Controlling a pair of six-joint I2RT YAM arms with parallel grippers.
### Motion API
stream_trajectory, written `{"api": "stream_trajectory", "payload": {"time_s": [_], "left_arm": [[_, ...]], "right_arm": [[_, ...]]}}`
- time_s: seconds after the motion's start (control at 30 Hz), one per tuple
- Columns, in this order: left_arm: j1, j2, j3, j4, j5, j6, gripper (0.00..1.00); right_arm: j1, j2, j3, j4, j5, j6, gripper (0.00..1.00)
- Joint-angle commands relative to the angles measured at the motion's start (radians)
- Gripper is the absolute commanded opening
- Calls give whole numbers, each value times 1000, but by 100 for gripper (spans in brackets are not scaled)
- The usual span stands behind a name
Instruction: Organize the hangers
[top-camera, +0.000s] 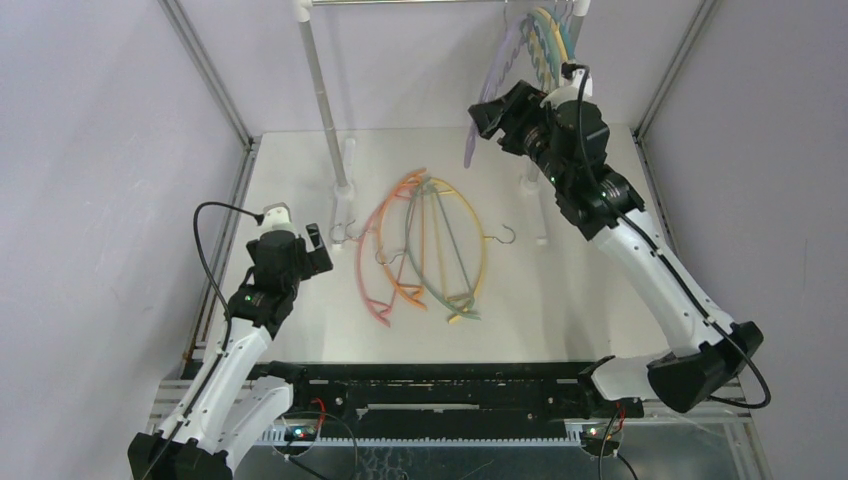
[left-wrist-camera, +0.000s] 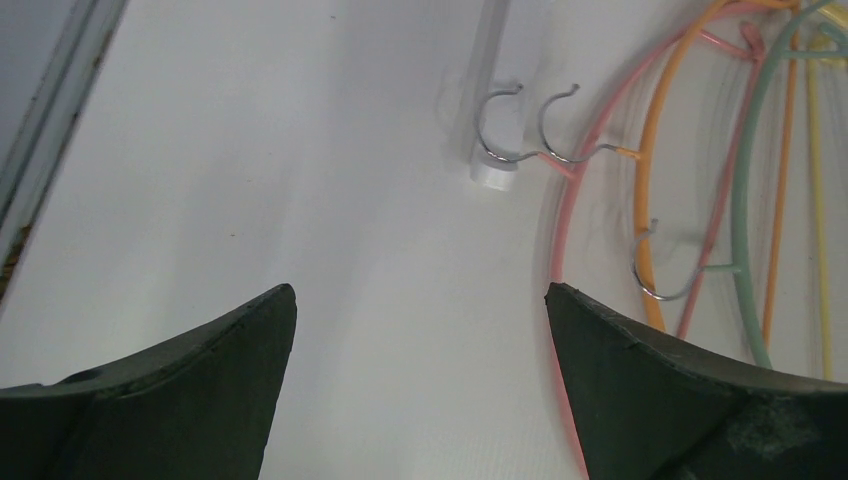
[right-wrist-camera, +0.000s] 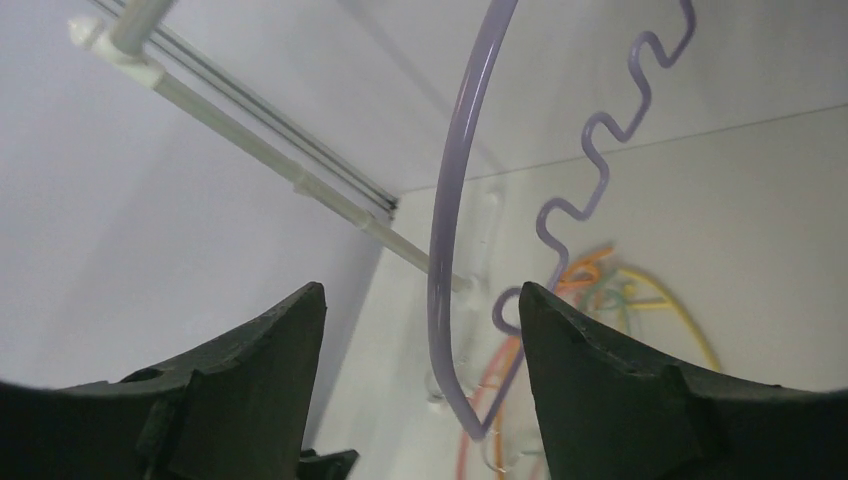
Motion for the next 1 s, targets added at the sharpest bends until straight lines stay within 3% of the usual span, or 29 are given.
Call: {"api": "stream_trajectory", "payload": {"time_s": [0.0, 0.13, 0.47, 0.67, 0.83, 0.97], "left_arm": [[4, 1, -8, 52, 90, -50, 100], [-4, 53, 29, 79, 171, -156, 100], [-211, 183, 117, 112, 171, -283, 96], [-389, 411, 252, 122, 151, -398, 92], [-422, 635, 460, -34, 98, -490, 90], [-443, 726, 505, -48, 117, -624, 85]], "right_arm": [[84, -75, 30, -143, 154, -257, 79], [178, -167, -15, -218, 250, -416, 83], [225, -372, -113, -398, 271, -493, 94], [237, -414, -118, -440, 268, -506, 95], [238, -423, -118, -472, 264, -517, 95], [237, -434, -127, -521, 271, -509, 95]]}}
